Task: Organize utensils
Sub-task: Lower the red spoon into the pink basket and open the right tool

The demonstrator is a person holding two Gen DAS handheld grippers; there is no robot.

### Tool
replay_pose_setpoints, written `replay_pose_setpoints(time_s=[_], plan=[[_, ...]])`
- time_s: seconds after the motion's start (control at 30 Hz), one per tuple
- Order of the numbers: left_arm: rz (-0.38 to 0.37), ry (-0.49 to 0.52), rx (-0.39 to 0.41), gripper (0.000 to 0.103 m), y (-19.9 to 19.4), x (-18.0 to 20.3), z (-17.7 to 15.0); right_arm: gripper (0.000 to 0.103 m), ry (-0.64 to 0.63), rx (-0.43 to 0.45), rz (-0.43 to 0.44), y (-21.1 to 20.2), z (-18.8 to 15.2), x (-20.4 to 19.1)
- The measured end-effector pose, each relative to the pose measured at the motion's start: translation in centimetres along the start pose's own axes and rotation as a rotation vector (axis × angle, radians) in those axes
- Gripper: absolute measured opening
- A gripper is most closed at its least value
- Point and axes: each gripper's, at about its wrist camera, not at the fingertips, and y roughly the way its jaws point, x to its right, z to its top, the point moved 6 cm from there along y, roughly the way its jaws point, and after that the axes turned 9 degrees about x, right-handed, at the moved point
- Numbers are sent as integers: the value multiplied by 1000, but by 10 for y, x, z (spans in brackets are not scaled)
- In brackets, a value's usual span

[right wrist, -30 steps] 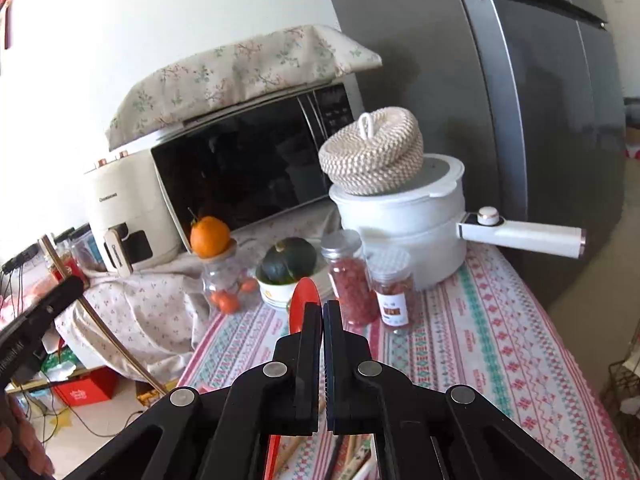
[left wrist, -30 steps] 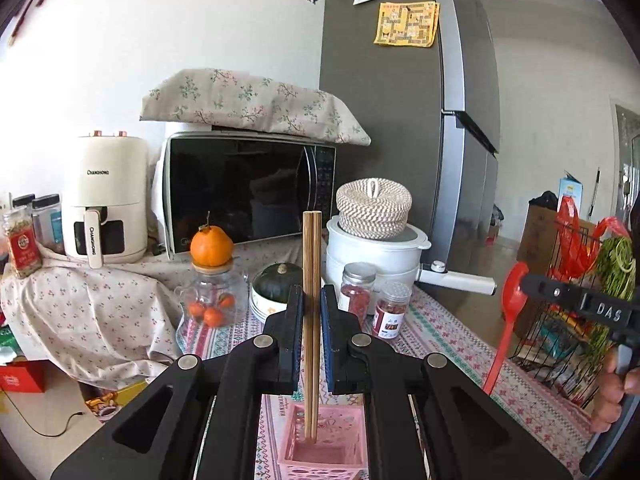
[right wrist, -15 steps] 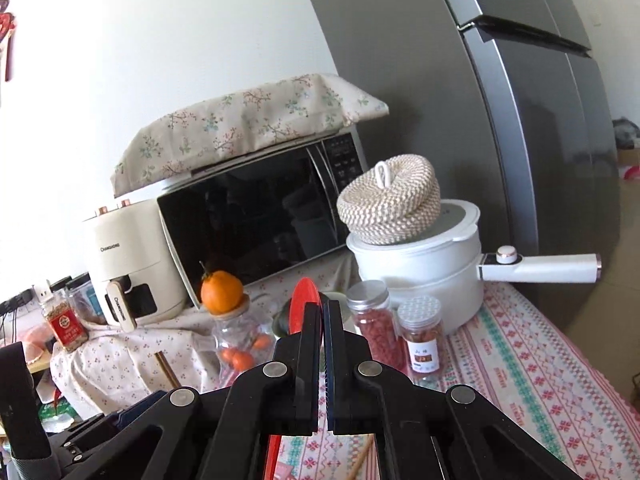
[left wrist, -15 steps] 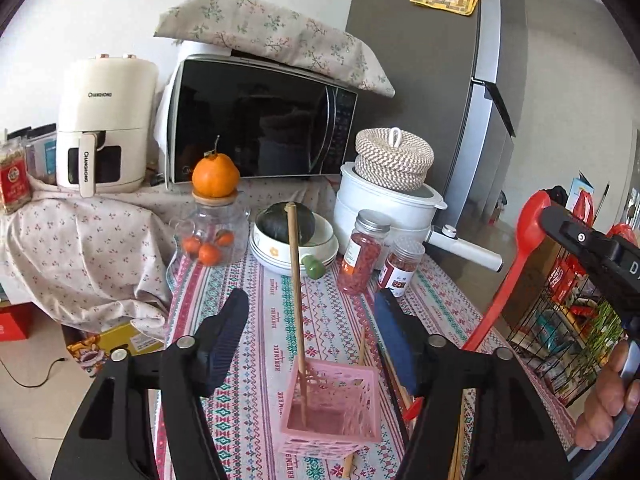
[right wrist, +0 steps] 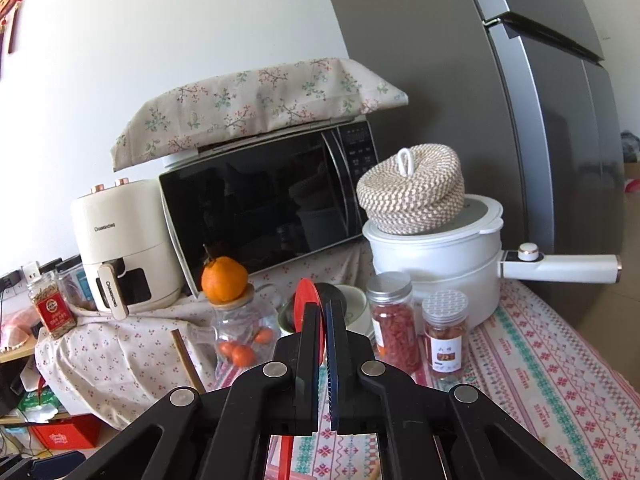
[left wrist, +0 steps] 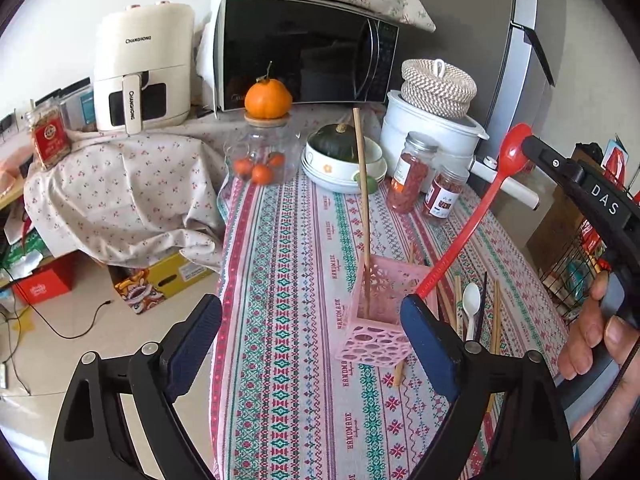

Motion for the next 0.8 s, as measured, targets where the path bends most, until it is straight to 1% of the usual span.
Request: replay_pose_setpoints(time_s=[0.03, 0.07, 0.1, 0.13, 0.17, 0.2, 0.23, 0.27, 0.3, 0.37, 0.43, 0.63, 0.73, 0.8], plan=[[8, 5, -3, 101, 1, 0, 0, 4, -4, -8, 0, 2, -3, -2], [16, 8, -4, 103, 1, 0, 0, 6, -6, -17, 6, 4, -7, -3], [19, 9, -6, 103, 1, 0, 0, 7, -6, -30, 16, 5, -10, -5], [20, 7, -9, 103, 1, 1, 0, 11, -8, -47, 26, 7, -12, -7], [19, 2, -13, 103, 1, 1, 0, 31, -10, -58, 32, 7, -13, -8], [17, -4, -17, 103, 1, 1, 0, 59, -9, -58, 39, 6, -13, -8], [21, -8, -22, 103, 1, 2, 0, 72, -2, -47, 47, 3, -12, -8], [32, -8, -30, 103, 1, 1, 0, 87, 5, -32, 50, -1, -10, -7], [46, -3, -37, 103, 2, 1, -1, 93, 9, -20, 48, -4, -7, -6], [70, 16, -44, 103, 2, 2, -2, 98, 11, -18, 41, -8, -3, -2], [77, 29, -42, 103, 1, 3, -2, 102, 11, -22, 34, -12, -1, 2], [59, 49, -29, 103, -9, 11, -2, 102, -38, -71, -18, -18, -1, 21], [47, 57, -26, 103, -14, 16, -3, 103, -83, -126, -48, -19, -5, 32], [36, 59, -24, 103, -17, 20, -3, 103, -89, -150, -70, -22, -9, 43]])
